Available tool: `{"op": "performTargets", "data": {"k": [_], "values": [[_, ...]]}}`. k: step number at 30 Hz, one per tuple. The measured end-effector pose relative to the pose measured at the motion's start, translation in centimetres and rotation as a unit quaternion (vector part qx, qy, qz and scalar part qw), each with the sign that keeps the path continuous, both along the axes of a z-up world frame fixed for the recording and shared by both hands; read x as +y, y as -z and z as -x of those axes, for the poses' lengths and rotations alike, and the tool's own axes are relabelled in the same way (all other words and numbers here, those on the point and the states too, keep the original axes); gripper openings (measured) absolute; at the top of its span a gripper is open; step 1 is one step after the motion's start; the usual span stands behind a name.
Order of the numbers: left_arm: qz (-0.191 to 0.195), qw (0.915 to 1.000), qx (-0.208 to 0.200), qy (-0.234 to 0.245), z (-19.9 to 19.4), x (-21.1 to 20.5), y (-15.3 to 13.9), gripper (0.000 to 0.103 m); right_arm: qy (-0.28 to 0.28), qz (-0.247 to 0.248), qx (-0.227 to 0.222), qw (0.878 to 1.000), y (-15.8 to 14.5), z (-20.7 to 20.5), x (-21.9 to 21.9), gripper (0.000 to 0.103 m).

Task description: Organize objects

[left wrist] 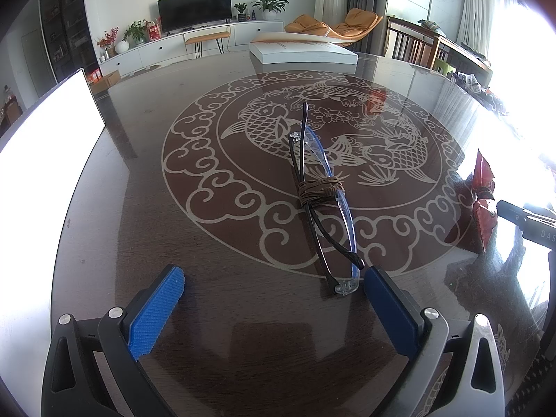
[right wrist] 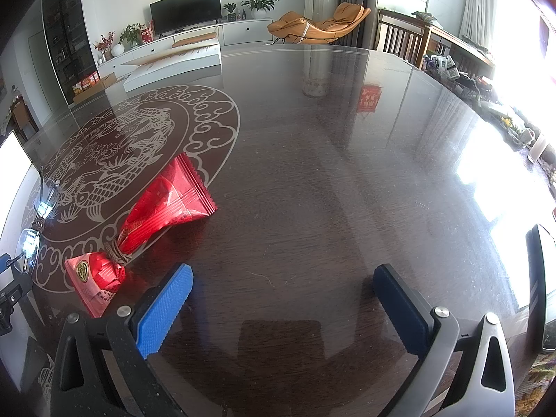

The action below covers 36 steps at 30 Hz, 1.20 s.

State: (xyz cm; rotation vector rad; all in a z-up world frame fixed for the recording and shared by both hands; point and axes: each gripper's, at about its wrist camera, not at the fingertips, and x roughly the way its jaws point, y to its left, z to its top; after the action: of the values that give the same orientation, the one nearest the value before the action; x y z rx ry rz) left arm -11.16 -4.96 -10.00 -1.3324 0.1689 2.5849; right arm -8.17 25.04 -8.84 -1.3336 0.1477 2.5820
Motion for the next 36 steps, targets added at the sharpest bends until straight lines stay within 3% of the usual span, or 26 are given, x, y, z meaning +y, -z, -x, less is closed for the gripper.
{"op": "performTargets", "data": {"k": [33,35,36], "values": [[0.000,1.0000,0.000,0.000,0.00,0.04,0.05,0.103,0.000,-0.001,0.000,1.000,0.02,0.01,-0.03,0.103],[0.000,1.0000,0.000,0.000,-0.01,0.04,0.04,0.103,-0.012,0.001,-0.007,1.000,0.06,0.12,-0.05,0.103],[0.000,1.0000,0.000,0.000,0.00,0.04,0.05,0.103,-0.046,0.004,-0.019,0.999,0.02,0.37,-0.12,0.103]]}}
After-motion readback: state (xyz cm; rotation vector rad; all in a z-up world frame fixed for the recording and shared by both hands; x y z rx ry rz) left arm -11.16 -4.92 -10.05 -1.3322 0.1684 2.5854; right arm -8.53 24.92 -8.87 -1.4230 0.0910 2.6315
